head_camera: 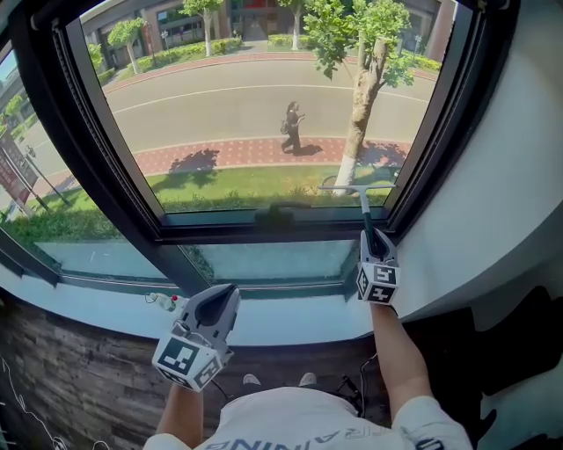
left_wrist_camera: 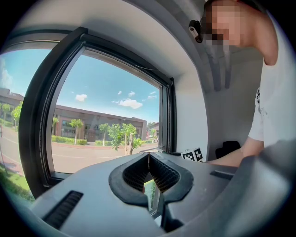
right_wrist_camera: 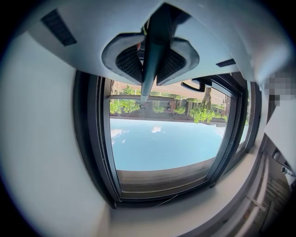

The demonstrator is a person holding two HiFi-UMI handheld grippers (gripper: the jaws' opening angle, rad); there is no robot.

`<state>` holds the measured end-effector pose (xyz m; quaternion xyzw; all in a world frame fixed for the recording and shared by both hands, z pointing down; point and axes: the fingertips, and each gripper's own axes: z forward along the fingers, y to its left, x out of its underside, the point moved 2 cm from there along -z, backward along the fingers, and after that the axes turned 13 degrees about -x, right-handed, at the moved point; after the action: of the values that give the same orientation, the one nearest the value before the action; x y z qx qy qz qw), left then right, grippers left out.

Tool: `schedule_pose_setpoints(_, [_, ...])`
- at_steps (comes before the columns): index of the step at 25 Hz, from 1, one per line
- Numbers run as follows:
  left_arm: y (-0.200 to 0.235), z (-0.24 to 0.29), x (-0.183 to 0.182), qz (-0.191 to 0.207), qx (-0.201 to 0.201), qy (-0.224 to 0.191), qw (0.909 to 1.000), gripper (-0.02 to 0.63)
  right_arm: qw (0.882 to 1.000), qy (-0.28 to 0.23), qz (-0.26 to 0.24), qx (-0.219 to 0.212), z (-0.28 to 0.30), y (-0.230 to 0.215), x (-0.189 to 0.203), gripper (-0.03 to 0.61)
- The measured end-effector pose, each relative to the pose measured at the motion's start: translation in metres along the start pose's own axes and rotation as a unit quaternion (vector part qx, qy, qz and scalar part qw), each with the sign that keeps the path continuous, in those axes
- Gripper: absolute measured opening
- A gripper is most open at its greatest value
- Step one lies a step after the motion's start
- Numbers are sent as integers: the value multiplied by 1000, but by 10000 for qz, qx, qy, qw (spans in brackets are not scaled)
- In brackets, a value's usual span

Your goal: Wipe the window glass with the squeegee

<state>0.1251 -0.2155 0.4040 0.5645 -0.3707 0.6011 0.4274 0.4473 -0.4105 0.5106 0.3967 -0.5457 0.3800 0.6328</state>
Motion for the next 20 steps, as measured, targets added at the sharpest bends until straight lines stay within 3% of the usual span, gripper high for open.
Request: schedule_pose_setpoints(20, [-16, 9, 10, 217, -57, 274, 9994, 17, 9994, -9, 324, -93, 5, -1, 43, 100])
